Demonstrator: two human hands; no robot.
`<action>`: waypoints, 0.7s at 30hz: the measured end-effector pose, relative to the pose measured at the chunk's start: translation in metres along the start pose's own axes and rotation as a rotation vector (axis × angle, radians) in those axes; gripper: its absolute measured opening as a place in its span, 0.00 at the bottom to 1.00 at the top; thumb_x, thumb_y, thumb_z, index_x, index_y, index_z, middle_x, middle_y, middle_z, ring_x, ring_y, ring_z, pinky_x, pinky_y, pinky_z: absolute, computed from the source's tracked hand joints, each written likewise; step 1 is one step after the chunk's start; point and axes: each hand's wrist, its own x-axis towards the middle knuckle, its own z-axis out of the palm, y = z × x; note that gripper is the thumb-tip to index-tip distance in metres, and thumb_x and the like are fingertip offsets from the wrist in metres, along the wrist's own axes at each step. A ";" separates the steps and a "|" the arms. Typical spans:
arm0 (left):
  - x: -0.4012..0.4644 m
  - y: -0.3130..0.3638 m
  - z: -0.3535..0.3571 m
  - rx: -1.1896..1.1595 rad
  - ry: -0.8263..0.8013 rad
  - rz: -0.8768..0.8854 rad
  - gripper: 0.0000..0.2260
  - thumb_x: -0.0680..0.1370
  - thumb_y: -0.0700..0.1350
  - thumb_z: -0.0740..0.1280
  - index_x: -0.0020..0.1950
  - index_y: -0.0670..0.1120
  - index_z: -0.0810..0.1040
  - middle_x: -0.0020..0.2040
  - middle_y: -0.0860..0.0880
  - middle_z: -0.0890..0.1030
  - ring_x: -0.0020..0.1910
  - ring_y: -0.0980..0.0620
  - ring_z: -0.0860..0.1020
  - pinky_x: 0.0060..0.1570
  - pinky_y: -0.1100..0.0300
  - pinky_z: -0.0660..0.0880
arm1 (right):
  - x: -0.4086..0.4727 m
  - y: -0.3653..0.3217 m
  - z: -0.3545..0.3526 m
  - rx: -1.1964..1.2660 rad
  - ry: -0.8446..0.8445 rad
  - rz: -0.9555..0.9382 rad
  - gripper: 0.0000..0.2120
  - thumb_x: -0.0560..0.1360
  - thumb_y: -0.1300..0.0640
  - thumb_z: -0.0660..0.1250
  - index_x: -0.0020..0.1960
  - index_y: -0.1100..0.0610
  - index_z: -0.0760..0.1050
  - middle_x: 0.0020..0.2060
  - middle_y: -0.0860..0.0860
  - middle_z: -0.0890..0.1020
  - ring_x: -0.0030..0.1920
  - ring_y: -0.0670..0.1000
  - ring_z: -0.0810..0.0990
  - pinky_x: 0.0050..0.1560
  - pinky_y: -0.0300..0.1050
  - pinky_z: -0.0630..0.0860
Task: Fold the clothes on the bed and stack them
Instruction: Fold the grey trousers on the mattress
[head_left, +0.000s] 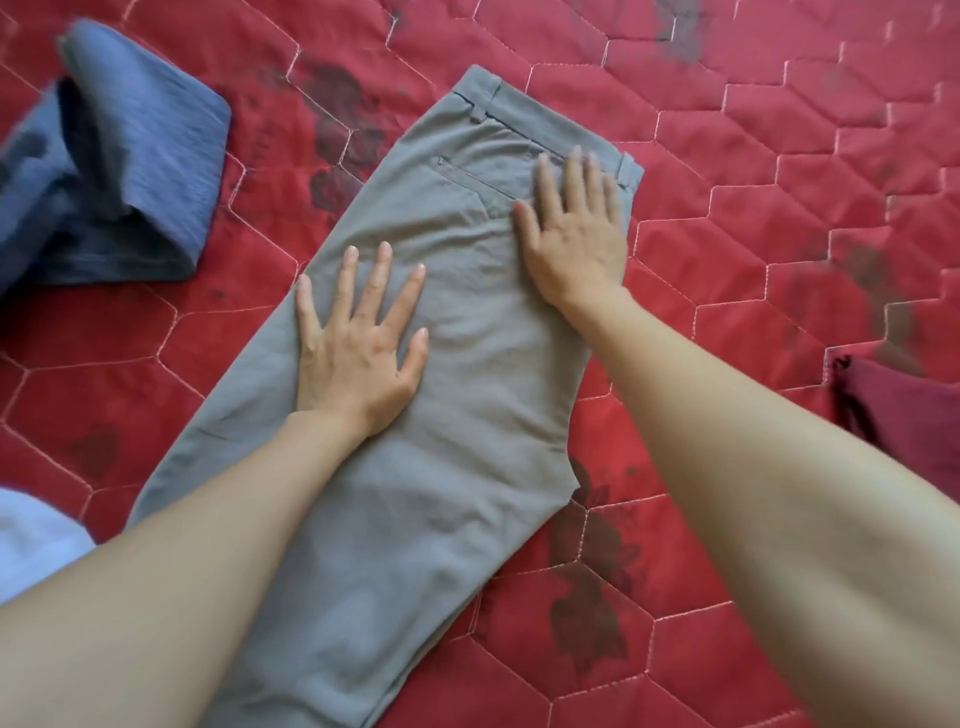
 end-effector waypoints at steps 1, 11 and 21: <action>0.000 0.001 -0.001 0.003 -0.012 -0.002 0.28 0.79 0.58 0.47 0.79 0.54 0.54 0.80 0.47 0.53 0.78 0.43 0.49 0.72 0.33 0.45 | -0.006 0.007 -0.001 0.030 0.009 0.079 0.28 0.82 0.41 0.45 0.79 0.49 0.48 0.79 0.54 0.48 0.78 0.54 0.45 0.75 0.58 0.40; -0.047 -0.032 -0.023 0.059 -0.043 -0.187 0.24 0.82 0.56 0.54 0.78 0.55 0.57 0.78 0.40 0.55 0.75 0.36 0.55 0.69 0.33 0.52 | -0.152 -0.024 -0.004 0.411 0.097 0.364 0.31 0.80 0.46 0.59 0.78 0.52 0.52 0.65 0.56 0.69 0.62 0.58 0.68 0.61 0.47 0.64; -0.065 -0.047 -0.060 -0.122 -0.113 -0.199 0.22 0.79 0.52 0.63 0.73 0.61 0.66 0.53 0.42 0.72 0.48 0.36 0.76 0.45 0.46 0.74 | -0.145 -0.028 -0.004 0.574 0.128 0.404 0.28 0.80 0.57 0.61 0.78 0.53 0.56 0.60 0.56 0.69 0.51 0.58 0.76 0.46 0.50 0.69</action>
